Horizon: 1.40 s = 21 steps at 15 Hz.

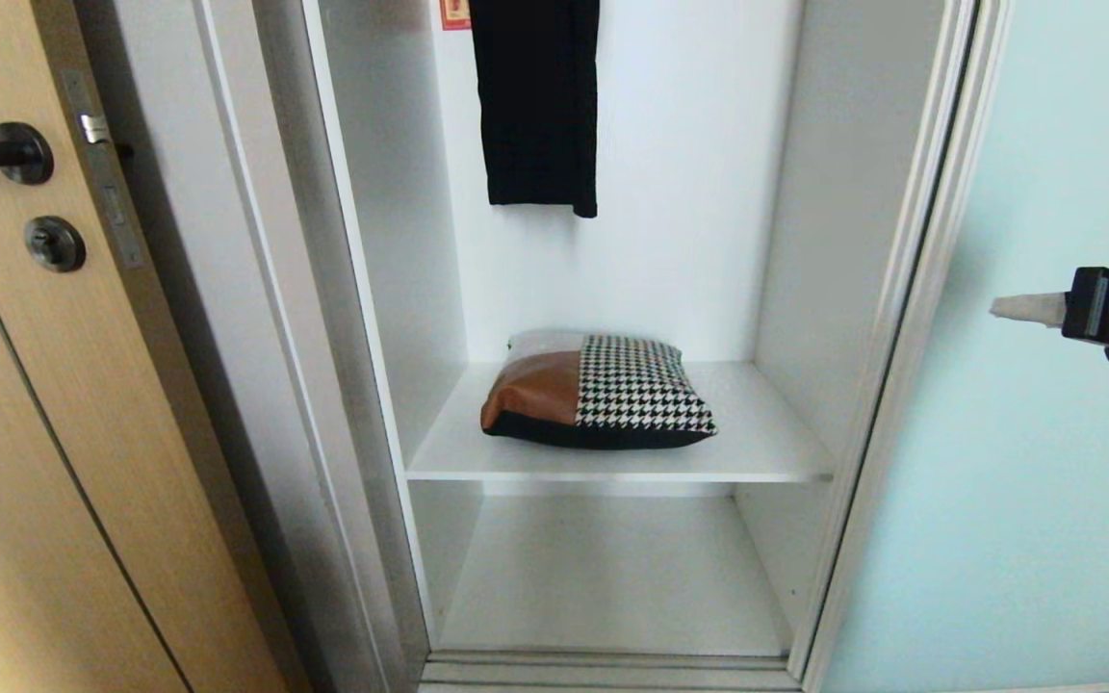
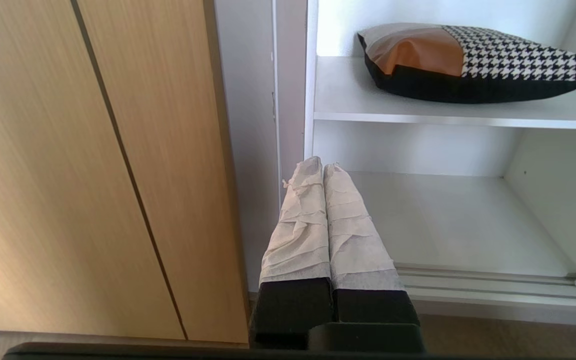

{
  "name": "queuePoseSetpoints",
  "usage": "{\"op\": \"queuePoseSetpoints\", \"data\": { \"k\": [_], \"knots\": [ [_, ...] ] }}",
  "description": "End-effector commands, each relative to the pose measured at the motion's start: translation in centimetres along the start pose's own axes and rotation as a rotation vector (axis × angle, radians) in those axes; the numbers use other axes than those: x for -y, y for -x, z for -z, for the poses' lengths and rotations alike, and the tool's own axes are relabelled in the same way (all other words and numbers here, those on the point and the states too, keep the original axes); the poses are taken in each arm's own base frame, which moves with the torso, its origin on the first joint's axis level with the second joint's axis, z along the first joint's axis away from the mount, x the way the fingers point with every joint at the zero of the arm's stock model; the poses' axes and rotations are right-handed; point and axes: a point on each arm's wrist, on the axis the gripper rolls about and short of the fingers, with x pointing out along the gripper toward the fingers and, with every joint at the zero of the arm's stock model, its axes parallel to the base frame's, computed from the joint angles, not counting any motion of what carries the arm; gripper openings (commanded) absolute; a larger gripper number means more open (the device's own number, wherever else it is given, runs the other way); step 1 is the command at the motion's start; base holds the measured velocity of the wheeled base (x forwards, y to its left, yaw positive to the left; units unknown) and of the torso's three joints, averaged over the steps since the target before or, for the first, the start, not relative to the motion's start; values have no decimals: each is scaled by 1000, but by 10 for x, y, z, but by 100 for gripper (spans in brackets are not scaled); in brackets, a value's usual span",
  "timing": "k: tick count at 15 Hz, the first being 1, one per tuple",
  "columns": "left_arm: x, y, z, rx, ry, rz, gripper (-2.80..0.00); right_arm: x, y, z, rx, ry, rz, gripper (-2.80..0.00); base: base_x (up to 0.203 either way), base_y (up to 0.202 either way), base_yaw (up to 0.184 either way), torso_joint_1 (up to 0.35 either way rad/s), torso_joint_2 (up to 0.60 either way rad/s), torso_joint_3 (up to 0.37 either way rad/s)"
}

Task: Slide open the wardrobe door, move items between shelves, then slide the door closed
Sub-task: Close the door

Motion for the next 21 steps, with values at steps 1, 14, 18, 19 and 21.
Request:
{"op": "queuePoseSetpoints", "data": {
  "k": [1,14,18,19,21],
  "knots": [
    [0,0,0,-3,0,-1,-280,11,-10,-1,-9,-12,11,-280,0,0,0,0,0,0],
    [0,0,0,-3,0,-1,-280,35,-50,-10,-9,-25,14,-280,0,0,0,0,0,0],
    [0,0,0,-3,0,-1,-280,46,-60,-11,-7,-29,25,-280,0,0,0,0,0,0],
    [0,0,0,-3,0,-1,-280,49,-62,-14,0,-27,30,-280,0,0,0,0,0,0],
    [0,0,0,-3,0,-1,-280,55,-67,-14,1,-29,36,-280,0,0,0,0,0,0]
  ]
}}
